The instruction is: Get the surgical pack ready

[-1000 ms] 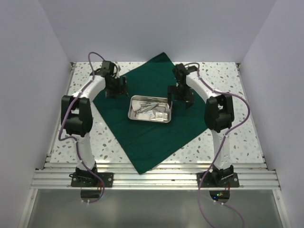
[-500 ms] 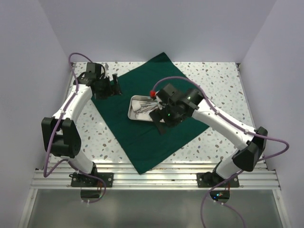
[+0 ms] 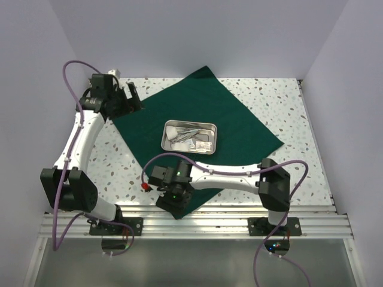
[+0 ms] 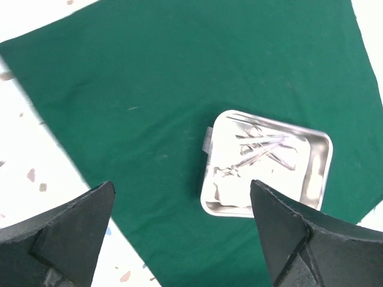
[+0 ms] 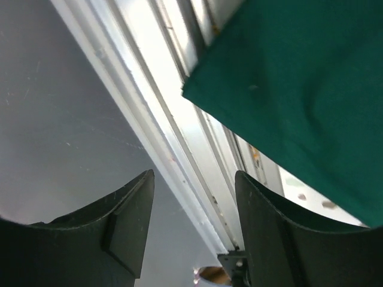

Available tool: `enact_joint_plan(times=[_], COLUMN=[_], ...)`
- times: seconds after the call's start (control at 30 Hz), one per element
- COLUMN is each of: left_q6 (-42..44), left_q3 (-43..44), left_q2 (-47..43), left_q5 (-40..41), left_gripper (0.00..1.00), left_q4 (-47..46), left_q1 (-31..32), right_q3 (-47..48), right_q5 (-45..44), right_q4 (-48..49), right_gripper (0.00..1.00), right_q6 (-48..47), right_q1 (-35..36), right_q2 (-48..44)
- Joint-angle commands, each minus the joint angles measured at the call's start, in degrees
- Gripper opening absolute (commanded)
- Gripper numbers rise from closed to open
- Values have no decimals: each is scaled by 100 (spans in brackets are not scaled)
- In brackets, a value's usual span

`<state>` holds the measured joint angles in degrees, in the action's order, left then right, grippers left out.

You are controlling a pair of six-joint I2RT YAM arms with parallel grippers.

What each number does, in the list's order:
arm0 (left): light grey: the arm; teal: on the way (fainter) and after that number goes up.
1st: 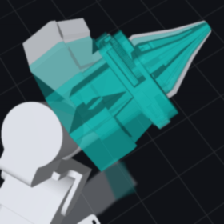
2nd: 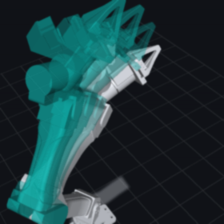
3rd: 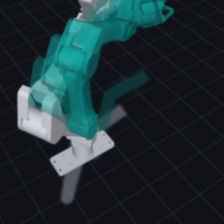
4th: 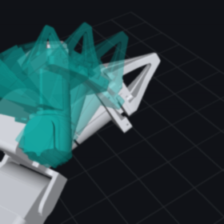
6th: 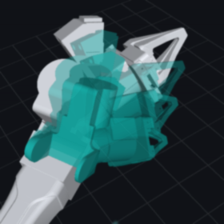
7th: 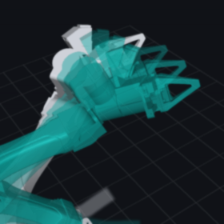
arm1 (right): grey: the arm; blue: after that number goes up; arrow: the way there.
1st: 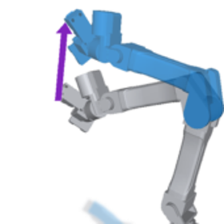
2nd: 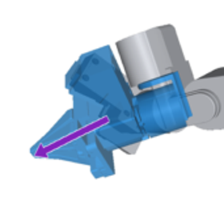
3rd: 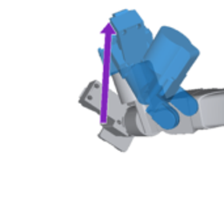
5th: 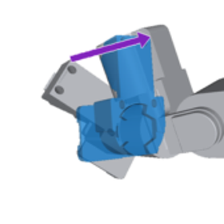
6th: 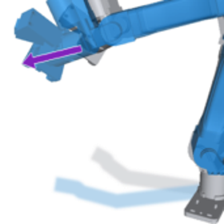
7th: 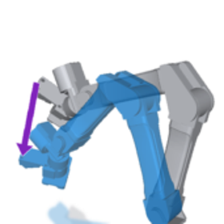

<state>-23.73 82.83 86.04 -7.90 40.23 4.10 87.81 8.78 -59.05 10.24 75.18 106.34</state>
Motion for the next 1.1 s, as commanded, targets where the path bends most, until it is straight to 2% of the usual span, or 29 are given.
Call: enact_joint_plan(times=[0.0,0.03,0.13,0.23,0.43,0.73,1.03,1.07], left_q6=[-439,-492,-571,-729,-774,-765,-660,-660], left_q3=[-109,-126,-267,-433,-347,-452,-601,-618], left_q2=[-167,-158,-219,-325,-377,-298,-298,-298], left_q5=[184,44,43,165,499,403,316,307], left_gripper=[100,100,100,100,100,100,100,100], left_q4=[354,424,495,503,653,565,425,407], left_q1=[-627,-882,-1068,-1113,-1130,-1183,-1192,-1201], right_q3=[52,43,87,140,105,78,-211,-229], right_q5=[125,81,159,265,-349,-842,-992,-992], right_q4=[394,420,490,587,876,1185,1150,1141], right_gripper=[59,58,54,54,54,47,20,8], right_q6=[-268,-286,-330,-365,-312,-101,31,31], right_q1=[313,366,419,497,560,559,551,542], right_q2=[88,132,299,527,1002,1195,1073,1046])
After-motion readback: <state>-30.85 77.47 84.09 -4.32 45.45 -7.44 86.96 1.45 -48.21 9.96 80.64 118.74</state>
